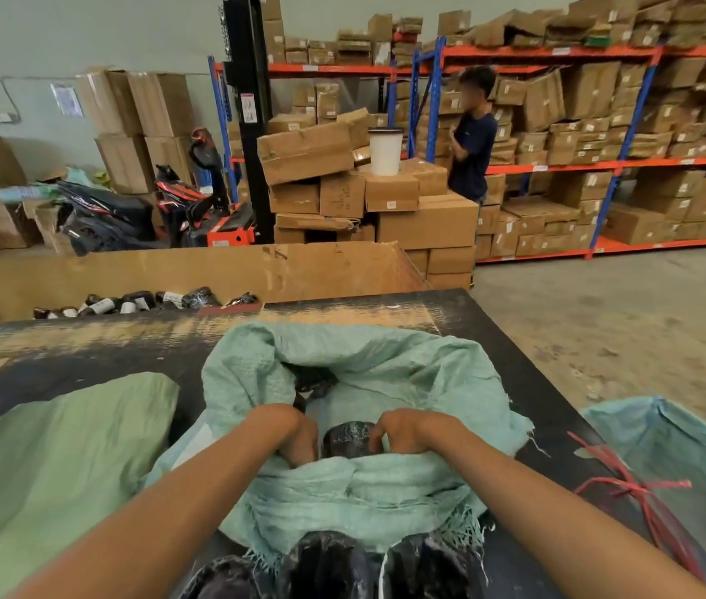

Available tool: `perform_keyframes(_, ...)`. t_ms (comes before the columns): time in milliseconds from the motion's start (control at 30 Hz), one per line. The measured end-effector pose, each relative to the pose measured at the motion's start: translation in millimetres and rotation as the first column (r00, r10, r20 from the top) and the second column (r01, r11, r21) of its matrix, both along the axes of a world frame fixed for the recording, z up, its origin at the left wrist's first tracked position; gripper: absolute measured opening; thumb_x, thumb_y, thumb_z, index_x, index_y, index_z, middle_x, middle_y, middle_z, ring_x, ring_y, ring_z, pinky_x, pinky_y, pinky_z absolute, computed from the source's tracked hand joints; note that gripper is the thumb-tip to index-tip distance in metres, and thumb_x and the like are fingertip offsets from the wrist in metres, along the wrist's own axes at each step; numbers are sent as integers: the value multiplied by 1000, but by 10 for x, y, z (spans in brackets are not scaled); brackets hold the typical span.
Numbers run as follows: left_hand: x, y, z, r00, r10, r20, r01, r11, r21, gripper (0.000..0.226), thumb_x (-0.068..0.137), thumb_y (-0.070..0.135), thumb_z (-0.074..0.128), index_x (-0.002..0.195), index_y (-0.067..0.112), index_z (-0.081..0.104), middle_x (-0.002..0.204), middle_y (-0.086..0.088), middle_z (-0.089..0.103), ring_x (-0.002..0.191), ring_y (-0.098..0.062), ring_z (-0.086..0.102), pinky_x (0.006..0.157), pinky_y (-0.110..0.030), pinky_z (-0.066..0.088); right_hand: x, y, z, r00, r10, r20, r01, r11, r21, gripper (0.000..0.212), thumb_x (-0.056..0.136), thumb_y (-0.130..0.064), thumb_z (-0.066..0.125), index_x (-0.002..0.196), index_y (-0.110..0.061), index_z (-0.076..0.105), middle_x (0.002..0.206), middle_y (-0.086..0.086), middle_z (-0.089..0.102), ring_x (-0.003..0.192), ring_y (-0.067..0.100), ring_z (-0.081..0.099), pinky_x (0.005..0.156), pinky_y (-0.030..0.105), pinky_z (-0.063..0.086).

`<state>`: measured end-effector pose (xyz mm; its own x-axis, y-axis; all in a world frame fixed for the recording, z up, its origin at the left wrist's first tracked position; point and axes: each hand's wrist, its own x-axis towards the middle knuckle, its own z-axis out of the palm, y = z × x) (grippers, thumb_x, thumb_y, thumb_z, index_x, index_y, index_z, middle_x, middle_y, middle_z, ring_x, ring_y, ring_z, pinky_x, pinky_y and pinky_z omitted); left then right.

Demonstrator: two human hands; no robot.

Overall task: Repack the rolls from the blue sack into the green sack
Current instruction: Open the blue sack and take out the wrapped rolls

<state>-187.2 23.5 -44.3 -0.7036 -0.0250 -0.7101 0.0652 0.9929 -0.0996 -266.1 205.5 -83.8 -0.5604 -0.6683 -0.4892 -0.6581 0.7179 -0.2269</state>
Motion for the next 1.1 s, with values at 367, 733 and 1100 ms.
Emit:
perform_keyframes(367,-101,-173,-222,891,-196,-409,157,979,-127,31,89,31,60,120,31,63,129,2,56,112,-24,59,91,-36,47,-193,-99,-459,994,-110,4,109,983,-146,59,100,-37,51,152,-26,26,139,21,47,122,38,52,101,42,41)
perform_keyframes(733,-258,-170,-479,927,-128,-353,36,966,-257,37,87,29,61,121,15,57,118,-5,58,111,-25,58,107,-40,35,-312,-144,-616,953,-235,193,286,909,-302,55,92,-28,67,137,-13,40,127,9,53,110,25,52,92,32,43)
perform_keyframes(1100,-204,-359,269,614,155,-774,-82,988,132,22,80,20,61,97,33,65,93,7,67,81,-18,63,62,-28,47,-305,85,-340,809,-569,149,486,505,-713,31,85,-13,68,92,-17,38,82,0,51,72,16,45,60,30,34)
